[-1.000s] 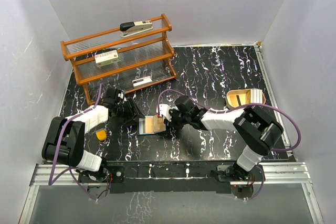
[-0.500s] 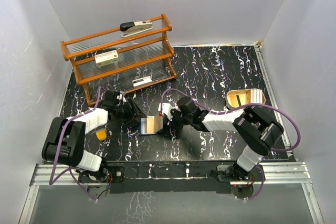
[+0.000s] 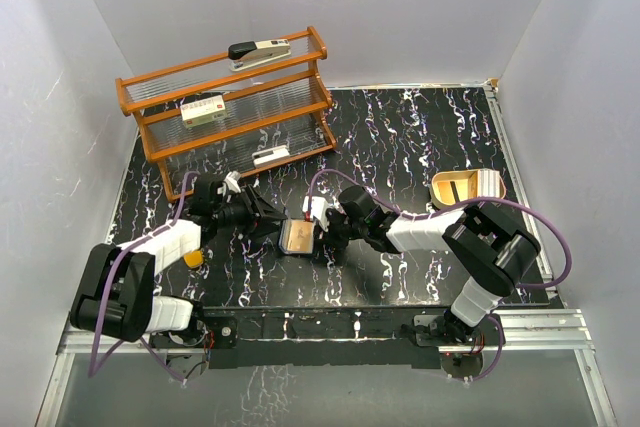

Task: Put the credit cards into the card holder
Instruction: Close the card holder at the center of the board.

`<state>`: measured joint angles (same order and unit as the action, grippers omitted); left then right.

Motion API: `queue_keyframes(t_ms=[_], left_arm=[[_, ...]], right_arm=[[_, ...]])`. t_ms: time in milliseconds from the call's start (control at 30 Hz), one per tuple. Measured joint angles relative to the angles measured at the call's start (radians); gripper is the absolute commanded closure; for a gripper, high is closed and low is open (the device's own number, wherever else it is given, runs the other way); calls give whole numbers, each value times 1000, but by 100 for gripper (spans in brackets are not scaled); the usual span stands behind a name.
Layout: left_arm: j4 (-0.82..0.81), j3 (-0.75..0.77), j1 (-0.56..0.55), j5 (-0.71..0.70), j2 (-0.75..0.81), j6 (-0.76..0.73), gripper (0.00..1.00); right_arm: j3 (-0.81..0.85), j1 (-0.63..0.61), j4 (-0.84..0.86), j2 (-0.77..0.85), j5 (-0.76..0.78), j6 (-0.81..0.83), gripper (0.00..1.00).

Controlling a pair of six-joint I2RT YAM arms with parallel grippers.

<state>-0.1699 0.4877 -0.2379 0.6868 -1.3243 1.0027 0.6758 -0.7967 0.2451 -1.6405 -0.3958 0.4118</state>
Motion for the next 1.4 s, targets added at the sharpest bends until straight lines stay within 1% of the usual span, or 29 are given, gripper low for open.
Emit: queue_keyframes(t_ms=[133, 233, 300, 467, 600, 867, 1333, 1400], left_arm=[[-62, -23, -7, 30, 10, 36, 59], [-85, -31, -18, 39, 9, 54, 66], [-115, -32, -31, 43, 2, 65, 69], [-187, -33, -77, 47, -49, 82, 69], [-192, -33, -112, 28, -105, 68, 69], [-145, -1, -151, -37, -198, 3, 76], [32, 95, -182, -136, -224, -100, 79], [60, 111, -186, -154, -224, -111, 78]], right_arm=[[0, 0, 9, 0, -3, -1, 97], [0, 0, 17, 0, -5, -2, 96], [0, 0, 26, 0, -7, -2, 96], [-13, 0, 56, 0, -7, 1, 95], [-35, 0, 90, 1, -8, 5, 95], [-83, 0, 158, 12, -16, 5, 94], [-138, 7, 246, 31, -6, -17, 93], [-158, 10, 275, 42, -3, -29, 90]])
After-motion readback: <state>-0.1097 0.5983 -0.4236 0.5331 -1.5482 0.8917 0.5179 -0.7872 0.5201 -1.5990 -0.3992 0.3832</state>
